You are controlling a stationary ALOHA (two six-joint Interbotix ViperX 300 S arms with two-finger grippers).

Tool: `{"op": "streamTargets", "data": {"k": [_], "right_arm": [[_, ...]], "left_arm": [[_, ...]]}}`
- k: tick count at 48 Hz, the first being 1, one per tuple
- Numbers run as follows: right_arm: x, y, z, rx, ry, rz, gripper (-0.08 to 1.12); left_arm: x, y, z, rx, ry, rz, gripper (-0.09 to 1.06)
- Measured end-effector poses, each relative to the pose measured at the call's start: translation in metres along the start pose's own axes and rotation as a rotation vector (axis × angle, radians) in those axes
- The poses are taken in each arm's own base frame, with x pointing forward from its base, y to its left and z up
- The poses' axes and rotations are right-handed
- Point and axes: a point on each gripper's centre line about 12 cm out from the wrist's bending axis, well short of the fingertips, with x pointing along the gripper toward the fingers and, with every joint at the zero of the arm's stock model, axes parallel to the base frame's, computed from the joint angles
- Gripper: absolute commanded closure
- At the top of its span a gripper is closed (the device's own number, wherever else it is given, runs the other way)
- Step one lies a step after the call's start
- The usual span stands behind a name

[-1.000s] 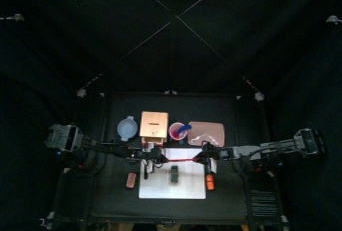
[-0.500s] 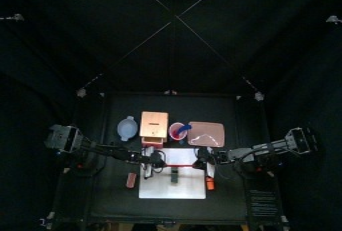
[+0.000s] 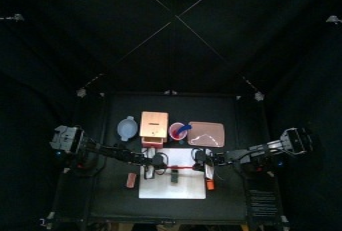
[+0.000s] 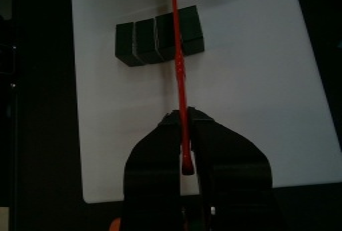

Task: Place sushi on board then cut the sushi with the knife then place the pieces on the plate
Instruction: Cut the sushi into 4 pieces

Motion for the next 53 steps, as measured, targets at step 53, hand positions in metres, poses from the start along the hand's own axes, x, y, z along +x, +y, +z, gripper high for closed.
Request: {"op": "streamTargets", "data": {"k": [53], "right_arm": [[0.012, -0.004, -0.007, -0.028, 0.047, -0.021, 0.74]], "left_arm": [[0.004, -0.003, 0.002, 0.003, 0.019, -0.006, 0.65]]}}
